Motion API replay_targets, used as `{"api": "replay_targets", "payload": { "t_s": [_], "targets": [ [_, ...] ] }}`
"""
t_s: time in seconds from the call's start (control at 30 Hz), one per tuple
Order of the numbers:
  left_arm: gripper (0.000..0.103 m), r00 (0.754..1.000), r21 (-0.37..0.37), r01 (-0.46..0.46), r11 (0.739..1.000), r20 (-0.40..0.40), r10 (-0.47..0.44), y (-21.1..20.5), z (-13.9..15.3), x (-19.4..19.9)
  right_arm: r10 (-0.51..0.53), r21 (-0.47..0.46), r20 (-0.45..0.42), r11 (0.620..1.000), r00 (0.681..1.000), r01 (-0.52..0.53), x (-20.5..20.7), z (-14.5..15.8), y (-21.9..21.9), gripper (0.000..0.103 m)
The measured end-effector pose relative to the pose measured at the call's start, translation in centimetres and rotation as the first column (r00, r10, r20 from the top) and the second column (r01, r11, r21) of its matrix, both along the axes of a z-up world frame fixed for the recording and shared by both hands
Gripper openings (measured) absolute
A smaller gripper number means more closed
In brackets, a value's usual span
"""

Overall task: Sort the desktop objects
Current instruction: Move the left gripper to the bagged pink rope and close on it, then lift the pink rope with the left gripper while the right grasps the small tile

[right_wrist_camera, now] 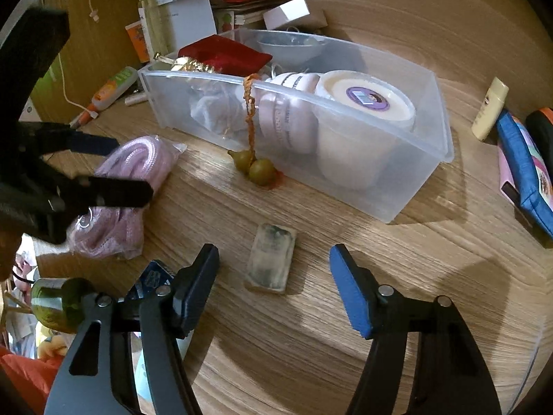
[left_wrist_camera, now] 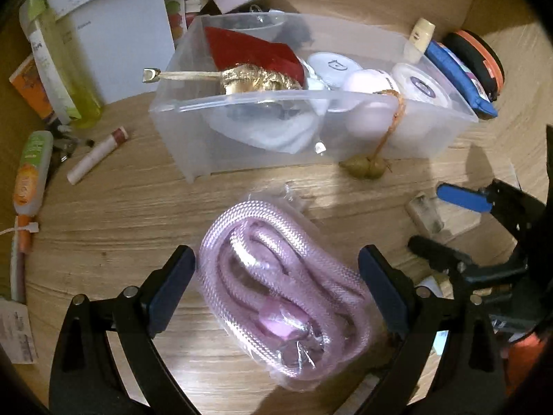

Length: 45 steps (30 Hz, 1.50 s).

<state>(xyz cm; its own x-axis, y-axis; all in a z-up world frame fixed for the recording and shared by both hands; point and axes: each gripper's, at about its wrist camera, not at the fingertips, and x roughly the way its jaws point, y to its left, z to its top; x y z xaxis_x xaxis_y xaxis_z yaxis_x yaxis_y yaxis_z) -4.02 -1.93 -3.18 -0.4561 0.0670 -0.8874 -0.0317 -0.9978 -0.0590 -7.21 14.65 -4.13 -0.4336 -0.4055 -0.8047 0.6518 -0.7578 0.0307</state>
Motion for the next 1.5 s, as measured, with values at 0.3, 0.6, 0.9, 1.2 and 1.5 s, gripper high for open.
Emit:
{"api": "replay_targets", "payload": {
  "t_s": [0.3,0.6,0.9,1.2,1.5],
  "targets": [
    [0.097,0.998,-0.042,-0.065,0.997,-0.003,0.065,-4.6,0.1,2.0,-0.001,0.003,-0.004,1.0,1.0,0.001,-0.4,0.0,0.2,0.053],
    [0.097,0.993,0.047,-0.122,0.991,-0.001,0.122,-6.0,0.1,3.3,-0.006,0.026,-0.028,1.0,1.0,0.007,-0.4,0.1,0.0,0.038],
    [0.102,0.995,0.02,-0.101,0.995,0.027,0.1,-5.3,-2.0,1.3,0.026,0.037,-0.043,0.999,0.999,-0.025,0.2,0.2,-0.6,0.024],
    [0.075,0.997,-0.055,0.007,0.998,-0.08,-0.012,-2.8,-1.9,1.2,0.03,-0.001,-0.047,1.0,0.998,-0.031,0.7,0.7,-0.4,0.023],
    [0.065,0.984,-0.048,0.081,0.996,-0.156,-0.088,-2.4,0.0,3.4,-0.038,-0.116,-0.081,0.993,0.996,0.028,0.5,4.3,1.9,0.023]
  ]
}}
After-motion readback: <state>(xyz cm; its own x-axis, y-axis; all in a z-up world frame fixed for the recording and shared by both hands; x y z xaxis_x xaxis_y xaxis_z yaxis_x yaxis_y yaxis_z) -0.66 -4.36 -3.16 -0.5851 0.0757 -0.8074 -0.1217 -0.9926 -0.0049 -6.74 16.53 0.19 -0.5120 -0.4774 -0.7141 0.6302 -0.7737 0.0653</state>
